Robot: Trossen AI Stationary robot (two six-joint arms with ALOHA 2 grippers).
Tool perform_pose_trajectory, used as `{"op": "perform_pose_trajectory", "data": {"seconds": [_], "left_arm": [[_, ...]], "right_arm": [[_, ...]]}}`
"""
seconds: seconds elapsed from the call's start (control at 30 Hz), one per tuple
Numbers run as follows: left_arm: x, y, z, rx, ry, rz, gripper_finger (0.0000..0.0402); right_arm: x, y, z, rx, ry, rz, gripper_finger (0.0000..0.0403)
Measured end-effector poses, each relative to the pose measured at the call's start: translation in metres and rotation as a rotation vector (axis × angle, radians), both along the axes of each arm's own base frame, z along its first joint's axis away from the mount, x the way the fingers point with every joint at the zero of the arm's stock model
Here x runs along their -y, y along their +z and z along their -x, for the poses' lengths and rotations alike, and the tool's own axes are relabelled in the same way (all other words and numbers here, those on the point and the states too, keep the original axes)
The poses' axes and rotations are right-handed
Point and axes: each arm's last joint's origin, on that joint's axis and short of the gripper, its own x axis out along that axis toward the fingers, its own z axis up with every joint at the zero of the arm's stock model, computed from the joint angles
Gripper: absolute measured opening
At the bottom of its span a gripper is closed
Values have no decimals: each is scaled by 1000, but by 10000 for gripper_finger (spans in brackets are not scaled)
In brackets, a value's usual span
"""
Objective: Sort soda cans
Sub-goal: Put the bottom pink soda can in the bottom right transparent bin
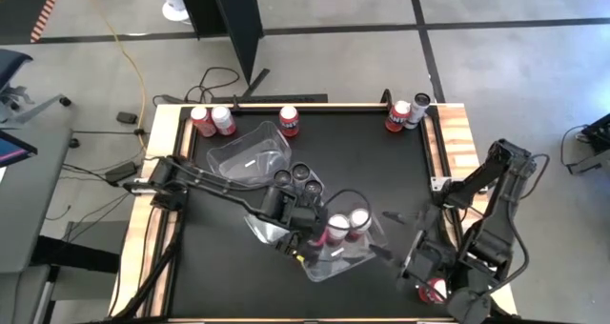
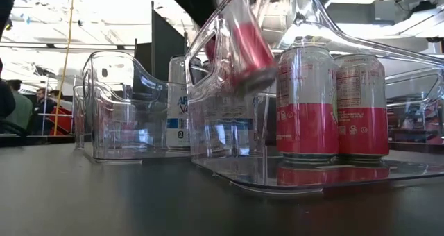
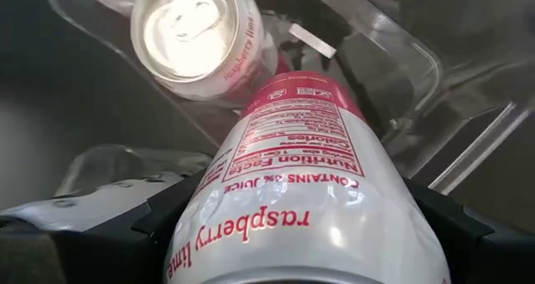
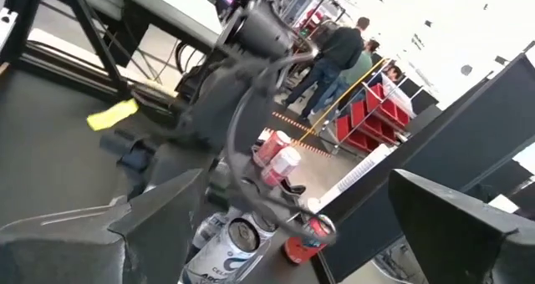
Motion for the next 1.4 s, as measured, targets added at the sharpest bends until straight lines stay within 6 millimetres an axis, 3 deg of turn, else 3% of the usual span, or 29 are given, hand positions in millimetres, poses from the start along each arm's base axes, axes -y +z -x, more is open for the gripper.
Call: {"op": "perform_pose_trajectory", "data": {"seconds": [0.43,1.4], "left_arm": [[-4,-44,-21,-92,40,-9,299],[-5,-44,-25,-61,102,-24,324]], "right_arm": [[1,2,1,19,-27,20,395],[2,1,1,22,-22,-2,395]]}}
